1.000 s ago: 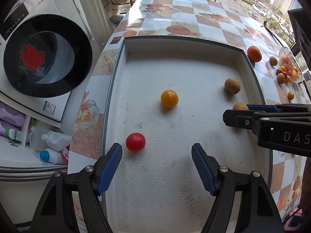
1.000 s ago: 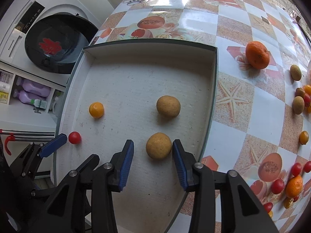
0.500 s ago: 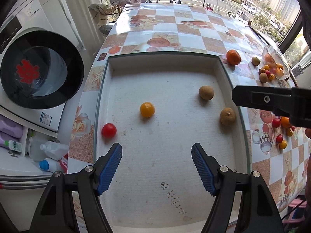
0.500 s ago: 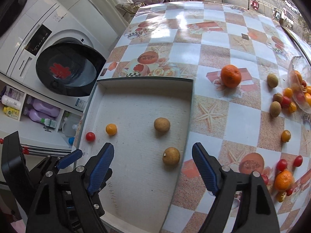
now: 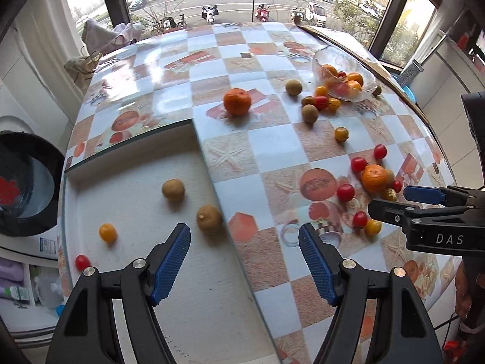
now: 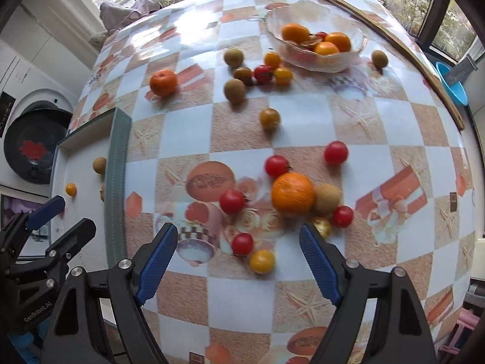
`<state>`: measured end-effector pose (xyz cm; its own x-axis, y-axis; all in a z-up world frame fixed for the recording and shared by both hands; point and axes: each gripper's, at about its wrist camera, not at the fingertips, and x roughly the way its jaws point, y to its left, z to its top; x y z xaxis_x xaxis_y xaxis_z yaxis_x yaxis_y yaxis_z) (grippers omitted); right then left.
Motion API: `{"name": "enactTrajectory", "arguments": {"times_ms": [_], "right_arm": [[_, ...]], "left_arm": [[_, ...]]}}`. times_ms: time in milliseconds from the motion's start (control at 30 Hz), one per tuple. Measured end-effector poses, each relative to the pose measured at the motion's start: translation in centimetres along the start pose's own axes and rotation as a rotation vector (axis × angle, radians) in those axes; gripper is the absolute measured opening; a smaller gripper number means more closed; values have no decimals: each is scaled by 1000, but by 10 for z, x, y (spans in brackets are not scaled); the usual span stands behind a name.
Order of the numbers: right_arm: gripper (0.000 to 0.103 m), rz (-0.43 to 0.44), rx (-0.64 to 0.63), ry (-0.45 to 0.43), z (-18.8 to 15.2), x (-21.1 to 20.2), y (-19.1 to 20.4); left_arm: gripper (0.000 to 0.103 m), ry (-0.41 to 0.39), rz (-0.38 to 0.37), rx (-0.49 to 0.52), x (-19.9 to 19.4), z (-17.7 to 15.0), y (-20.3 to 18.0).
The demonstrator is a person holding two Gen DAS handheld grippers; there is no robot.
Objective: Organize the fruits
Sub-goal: 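Grasp a red cherry tomato with the left tool while the right tool grasps another red cherry tomato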
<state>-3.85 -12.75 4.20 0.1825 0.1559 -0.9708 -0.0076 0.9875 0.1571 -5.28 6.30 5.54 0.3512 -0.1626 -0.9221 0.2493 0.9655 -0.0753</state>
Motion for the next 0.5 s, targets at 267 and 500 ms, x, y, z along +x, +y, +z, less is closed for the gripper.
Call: {"name": "enactTrajectory", "arguments": {"times_ms": [267,500], "right_arm": [[85,-74,81,-3,-17,-10,-71],[84,-111,77,-8,-22,-5,-106]], "left_arm": [[75,61,-52,65,32,13,-54],[75,89,-60,73,61,24,-80]]}}
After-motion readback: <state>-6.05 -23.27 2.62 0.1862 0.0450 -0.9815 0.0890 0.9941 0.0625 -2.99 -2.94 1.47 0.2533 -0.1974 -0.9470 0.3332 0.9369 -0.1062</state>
